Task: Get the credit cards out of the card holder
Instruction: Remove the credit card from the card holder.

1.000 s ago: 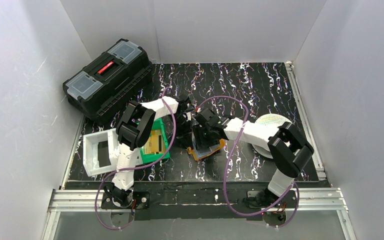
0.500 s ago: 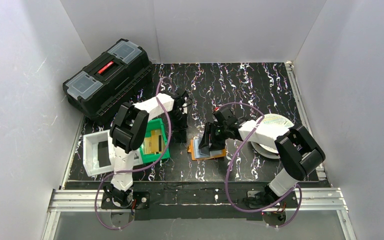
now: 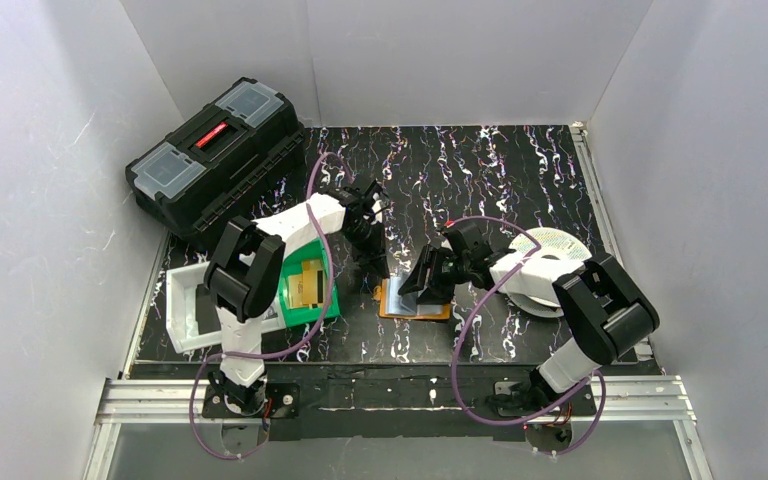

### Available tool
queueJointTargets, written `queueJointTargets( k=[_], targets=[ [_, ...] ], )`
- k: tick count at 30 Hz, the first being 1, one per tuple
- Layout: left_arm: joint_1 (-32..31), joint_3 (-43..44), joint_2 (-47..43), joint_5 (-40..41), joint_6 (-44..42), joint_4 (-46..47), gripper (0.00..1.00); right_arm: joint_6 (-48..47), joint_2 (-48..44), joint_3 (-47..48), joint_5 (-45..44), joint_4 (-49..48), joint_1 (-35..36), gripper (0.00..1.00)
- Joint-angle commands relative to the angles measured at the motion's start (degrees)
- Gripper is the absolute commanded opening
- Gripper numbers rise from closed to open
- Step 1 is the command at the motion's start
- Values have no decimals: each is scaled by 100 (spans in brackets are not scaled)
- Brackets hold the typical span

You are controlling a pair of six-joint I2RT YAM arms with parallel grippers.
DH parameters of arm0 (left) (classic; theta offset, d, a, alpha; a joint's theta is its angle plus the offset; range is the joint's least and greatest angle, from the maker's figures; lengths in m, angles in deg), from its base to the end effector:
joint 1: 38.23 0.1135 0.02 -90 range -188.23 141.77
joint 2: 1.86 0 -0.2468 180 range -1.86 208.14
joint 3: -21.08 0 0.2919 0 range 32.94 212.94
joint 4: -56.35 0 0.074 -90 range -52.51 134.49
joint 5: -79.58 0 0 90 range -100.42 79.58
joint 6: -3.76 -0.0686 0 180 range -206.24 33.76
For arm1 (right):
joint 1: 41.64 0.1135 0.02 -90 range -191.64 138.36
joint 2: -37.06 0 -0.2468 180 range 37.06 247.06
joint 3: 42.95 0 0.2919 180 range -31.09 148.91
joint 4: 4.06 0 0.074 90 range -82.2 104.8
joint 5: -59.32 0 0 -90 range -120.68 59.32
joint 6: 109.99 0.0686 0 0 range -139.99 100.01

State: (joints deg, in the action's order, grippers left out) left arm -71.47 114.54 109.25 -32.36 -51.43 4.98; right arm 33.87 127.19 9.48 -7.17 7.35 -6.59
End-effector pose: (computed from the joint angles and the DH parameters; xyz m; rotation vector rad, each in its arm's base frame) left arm 0.3509 -0.2606 0.1267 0.0655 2.9527 -0.7800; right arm 0.2636 0.2183 0.0783 0.2342 2.6934 1.1041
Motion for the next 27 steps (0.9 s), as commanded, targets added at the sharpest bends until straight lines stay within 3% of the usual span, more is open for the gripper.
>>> queueJointTargets(
  k=[1,8,10,12,13,17,21,27],
  targets=[
    [-96,-102,28,-504,464,385,9,159,-216,-212,180,-521,-65,29],
    [-340,-180,433,-902,766,838,7,49,-336,-370,140,-641,-103,31],
    [-379,-201,483,-954,826,897,6,-29,-412,-352,100,-568,-103,42],
    [-413,-259,494,-1009,874,984,5,-148,-536,-284,29,-424,-104,62],
    [-426,-270,494,-1019,889,1009,5,-209,-608,-226,-8,-324,-103,68],
    [-438,-281,366,-1046,896,1055,3,-398,-929,-9,-177,241,-103,80],
    [-455,-224,281,-1255,873,1020,3,-508,-1240,201,-449,842,-103,81],
    [-642,-95,261,-1411,845,1000,3,-758,-1713,337,-1178,1734,-103,71]
  ],
)
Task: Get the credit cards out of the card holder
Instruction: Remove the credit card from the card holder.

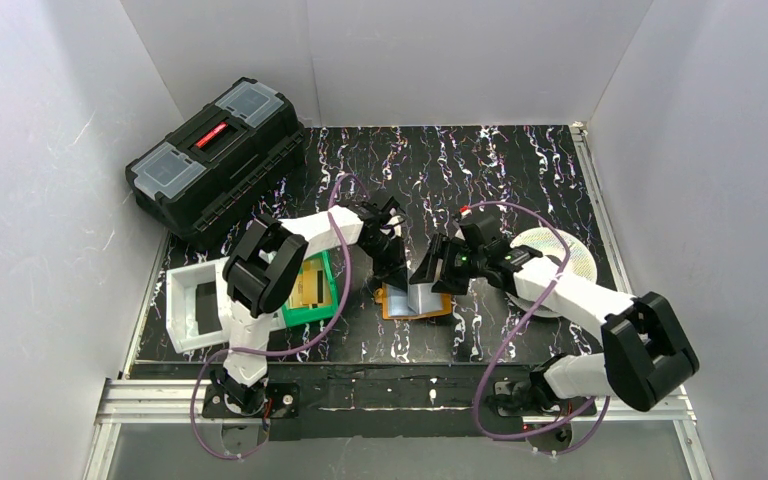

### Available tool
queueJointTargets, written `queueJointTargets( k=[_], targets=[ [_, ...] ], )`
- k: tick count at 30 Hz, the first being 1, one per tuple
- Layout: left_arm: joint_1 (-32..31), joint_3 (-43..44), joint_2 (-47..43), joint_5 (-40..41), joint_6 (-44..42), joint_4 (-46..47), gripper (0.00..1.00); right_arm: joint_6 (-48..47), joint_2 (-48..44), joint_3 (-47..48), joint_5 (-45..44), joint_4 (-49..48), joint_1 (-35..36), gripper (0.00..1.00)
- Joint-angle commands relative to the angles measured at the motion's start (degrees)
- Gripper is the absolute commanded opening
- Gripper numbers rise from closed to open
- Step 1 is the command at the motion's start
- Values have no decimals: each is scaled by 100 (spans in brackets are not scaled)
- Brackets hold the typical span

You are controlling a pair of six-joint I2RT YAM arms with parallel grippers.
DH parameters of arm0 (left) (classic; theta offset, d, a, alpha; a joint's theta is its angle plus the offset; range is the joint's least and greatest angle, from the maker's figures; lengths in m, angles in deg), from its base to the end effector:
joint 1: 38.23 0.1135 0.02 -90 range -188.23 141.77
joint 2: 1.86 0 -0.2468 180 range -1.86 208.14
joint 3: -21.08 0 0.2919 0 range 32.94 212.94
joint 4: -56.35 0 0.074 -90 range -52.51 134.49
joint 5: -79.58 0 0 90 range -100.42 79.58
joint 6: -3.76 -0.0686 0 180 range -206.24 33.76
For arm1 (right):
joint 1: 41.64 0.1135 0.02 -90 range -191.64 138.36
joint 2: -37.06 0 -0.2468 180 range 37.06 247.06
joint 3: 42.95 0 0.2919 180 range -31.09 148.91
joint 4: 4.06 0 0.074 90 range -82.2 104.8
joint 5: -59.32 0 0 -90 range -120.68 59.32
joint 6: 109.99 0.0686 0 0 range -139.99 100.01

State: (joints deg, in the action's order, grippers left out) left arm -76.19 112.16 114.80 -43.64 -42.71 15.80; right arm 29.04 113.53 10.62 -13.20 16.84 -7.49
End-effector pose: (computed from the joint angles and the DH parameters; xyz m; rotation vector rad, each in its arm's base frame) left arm 0.3295 -0.3047 0.0879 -0.0415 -2.8916 1.0505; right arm 0.2630 0.2033 0.1434 0.1641 2.5453 1.0133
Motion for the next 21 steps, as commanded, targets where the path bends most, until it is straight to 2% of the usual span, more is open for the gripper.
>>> queueJointTargets(
  k=[1,6,11,21],
  targets=[
    [-207,170,-267,-301,-16,-84,3,-313,-409,222,-665,898,-14,70],
    [-367,398,-98,-337,33,-111,3,-485,-659,183,-1020,1380,-14,61],
    [-445,597,81,-270,50,-188,3,-566,-742,111,-1124,1537,-14,56],
    [-412,590,-67,279,-166,-510,3,-660,-180,327,-1007,1453,-14,38]
  ],
)
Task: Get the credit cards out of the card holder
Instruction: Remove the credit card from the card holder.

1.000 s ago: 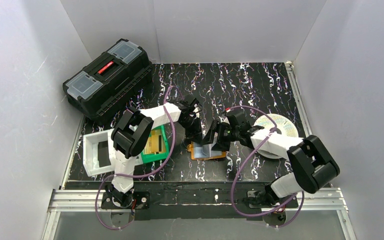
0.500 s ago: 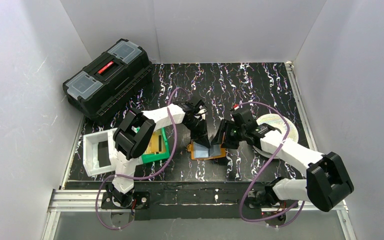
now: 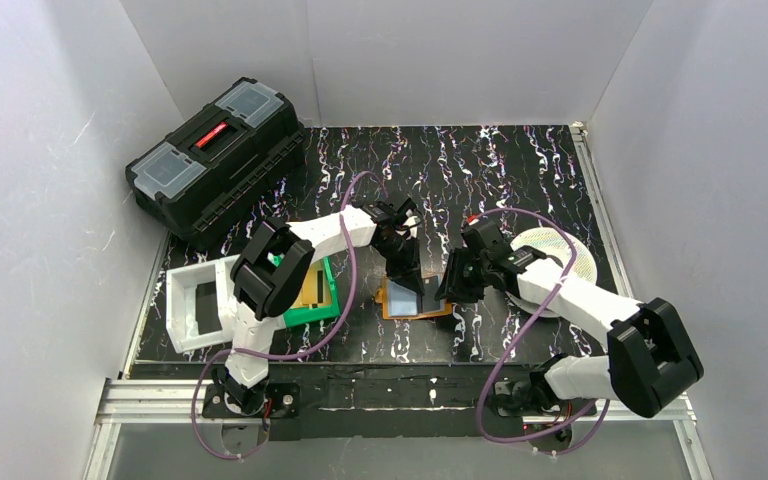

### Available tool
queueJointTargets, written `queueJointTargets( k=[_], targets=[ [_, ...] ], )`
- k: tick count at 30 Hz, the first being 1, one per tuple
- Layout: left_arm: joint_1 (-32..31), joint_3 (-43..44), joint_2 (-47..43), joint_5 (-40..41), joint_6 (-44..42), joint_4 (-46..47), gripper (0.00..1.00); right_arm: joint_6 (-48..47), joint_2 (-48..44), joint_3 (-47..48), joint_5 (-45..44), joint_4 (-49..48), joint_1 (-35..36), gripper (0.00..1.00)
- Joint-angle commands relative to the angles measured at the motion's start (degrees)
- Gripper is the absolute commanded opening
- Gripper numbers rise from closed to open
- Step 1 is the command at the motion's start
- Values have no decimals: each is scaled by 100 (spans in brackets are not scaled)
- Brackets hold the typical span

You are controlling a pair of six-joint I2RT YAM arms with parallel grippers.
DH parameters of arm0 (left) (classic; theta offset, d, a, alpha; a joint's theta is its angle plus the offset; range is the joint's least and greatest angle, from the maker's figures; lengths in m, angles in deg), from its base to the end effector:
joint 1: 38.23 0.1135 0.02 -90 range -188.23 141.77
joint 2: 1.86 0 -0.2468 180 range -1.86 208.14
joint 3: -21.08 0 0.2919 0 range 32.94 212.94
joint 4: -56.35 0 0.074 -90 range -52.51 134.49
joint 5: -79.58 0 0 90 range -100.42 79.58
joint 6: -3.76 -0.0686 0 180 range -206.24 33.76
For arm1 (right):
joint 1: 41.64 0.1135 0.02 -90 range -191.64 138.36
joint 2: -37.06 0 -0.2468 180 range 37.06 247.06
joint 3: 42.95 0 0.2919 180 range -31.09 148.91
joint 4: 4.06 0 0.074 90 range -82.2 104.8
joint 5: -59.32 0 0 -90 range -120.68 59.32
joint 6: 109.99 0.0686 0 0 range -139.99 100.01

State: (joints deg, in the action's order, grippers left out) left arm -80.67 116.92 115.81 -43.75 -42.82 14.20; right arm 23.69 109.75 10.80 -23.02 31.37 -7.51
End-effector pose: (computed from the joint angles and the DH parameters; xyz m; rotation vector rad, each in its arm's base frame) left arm 0.3164 -0.3404 0.1055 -0.1742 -2.8750 1.0820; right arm 0.2477 0.1789 0.1390 0.1643 2.6543 0.6751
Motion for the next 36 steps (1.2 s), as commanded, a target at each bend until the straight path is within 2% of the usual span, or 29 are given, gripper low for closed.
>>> queueJointTargets(
  k=[1,14,21,27,33,36],
  targets=[
    [48,94,-199,306,-171,-363,4,-137,279,349,-32,6,-12,36],
    [270,-208,-92,308,-320,-183,8,-102,1171,531,-227,137,-12,14],
    [396,-493,-174,408,-402,5,20,-100,1492,534,-81,49,-12,11],
    [395,-531,-24,235,-448,252,24,-168,1648,590,45,39,-12,8],
    [396,-790,76,120,-248,669,22,-168,1871,669,407,-124,-12,7],
    [414,-900,-115,0,-109,866,8,-113,1932,653,349,-94,-11,5]
  ],
)
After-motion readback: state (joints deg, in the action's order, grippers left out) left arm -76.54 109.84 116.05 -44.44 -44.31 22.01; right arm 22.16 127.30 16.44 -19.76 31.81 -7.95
